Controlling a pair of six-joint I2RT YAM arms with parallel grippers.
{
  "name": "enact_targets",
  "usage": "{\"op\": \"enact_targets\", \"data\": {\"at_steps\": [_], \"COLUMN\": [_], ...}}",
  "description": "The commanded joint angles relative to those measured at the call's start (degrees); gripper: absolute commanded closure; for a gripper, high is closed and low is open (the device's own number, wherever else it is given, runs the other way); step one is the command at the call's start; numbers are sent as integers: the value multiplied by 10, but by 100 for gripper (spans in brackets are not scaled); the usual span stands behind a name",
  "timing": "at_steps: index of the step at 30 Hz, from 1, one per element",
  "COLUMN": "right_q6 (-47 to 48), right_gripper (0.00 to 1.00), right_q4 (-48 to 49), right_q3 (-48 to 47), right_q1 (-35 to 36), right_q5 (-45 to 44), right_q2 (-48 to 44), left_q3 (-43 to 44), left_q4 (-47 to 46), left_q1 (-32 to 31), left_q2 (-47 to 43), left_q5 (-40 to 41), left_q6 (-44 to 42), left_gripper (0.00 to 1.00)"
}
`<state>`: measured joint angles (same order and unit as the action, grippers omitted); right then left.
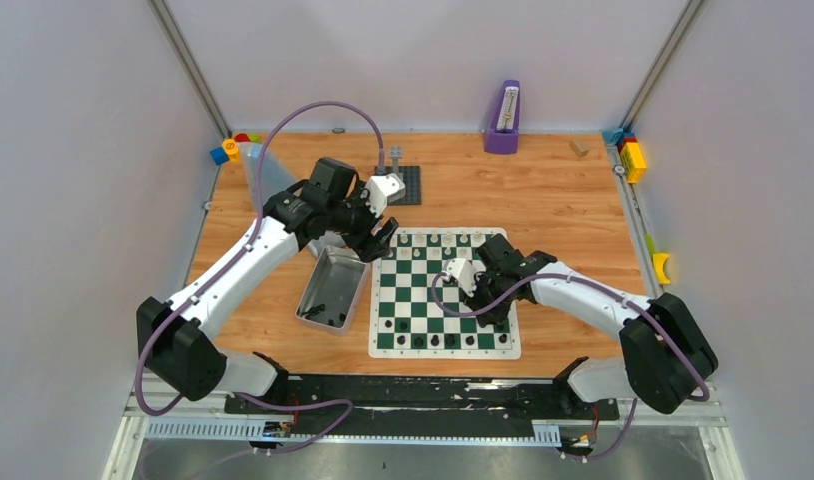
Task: Set up the chess pieces on the board
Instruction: Place the chess piece on the chessboard, then adjust the storage box at the center of the board.
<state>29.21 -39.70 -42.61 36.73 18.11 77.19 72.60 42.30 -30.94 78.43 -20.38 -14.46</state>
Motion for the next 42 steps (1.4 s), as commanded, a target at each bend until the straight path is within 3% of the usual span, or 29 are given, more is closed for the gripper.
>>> {"op": "enact_targets", "data": {"at_steps": [1,9,12,16,19,28,33,42], "right_q6": [11,10,6,-6,-13,-27,-35,-36], "right_gripper": [100,98,85,59,53,50,52,54], "right_q4": [20,23,25,25,20,11,29,34], "right_q3": [6,9,10,-3,-22,-76,-72,-56], "right_q1": [2,2,2,1,-5,-59,-87,-96], "right_q5": [-14,-19,-18,-17,-3,90,113,111], "right_q2": [6,8,6,-13,-32,-85,-91,-100], "left_q3": [14,13,11,4,-6,-75,-120,-180], "left_q4": [-2,-4,-4,1,19,114,117,121], "left_q1": [4,4,4,4,5,18,23,56], "left_q2": [-21,-20,-21,-27,-37,-61,-54,-27], "left_q5": [-1,-6,-4,9,29,105,173,132], "left_q6": [-12,-11,-12,-20,-40,-123,-141,-236], "left_gripper": [16,16,16,14,11,11,13,19]}}
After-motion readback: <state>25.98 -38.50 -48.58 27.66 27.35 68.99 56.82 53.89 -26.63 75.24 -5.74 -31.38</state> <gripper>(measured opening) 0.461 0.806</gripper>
